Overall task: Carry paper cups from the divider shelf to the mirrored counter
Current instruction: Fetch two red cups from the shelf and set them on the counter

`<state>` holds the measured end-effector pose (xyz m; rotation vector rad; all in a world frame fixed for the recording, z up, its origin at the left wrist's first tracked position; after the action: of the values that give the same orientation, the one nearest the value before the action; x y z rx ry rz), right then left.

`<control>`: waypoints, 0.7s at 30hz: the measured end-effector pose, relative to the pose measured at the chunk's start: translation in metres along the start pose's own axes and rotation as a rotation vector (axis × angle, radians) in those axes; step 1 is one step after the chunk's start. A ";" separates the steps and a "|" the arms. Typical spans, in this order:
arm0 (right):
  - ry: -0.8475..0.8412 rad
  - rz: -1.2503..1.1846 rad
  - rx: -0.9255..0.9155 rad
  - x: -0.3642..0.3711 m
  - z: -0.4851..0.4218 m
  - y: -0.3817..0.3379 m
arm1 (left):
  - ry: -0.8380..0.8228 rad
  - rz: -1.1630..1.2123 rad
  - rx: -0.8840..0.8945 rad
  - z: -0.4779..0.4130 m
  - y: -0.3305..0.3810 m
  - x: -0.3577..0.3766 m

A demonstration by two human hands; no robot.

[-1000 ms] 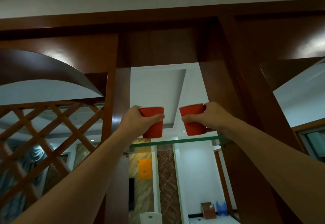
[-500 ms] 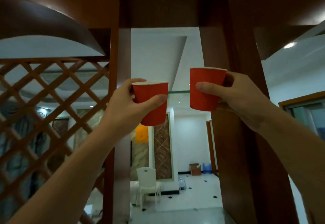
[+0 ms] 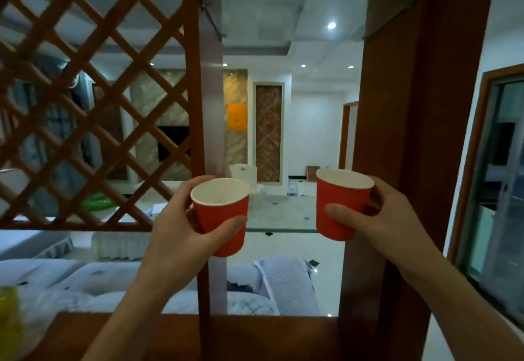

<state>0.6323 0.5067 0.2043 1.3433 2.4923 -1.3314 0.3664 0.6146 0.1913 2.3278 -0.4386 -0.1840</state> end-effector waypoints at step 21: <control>-0.536 -0.312 -0.206 0.315 0.105 -0.146 | 0.528 -0.497 -0.146 0.199 0.080 -0.292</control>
<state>0.2948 0.6093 0.1172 0.4813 2.4159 -1.2246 0.0229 0.5379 0.1076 2.1879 0.4040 0.1599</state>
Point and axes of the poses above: each hand's wrist, its own z-axis away from the middle knuckle, its own x-axis out of the palm, y = z × x, the point moved 3 cm from there along -z, towards the middle knuckle, and after that the axes turned 12 degrees about z, right-handed, at the moved point
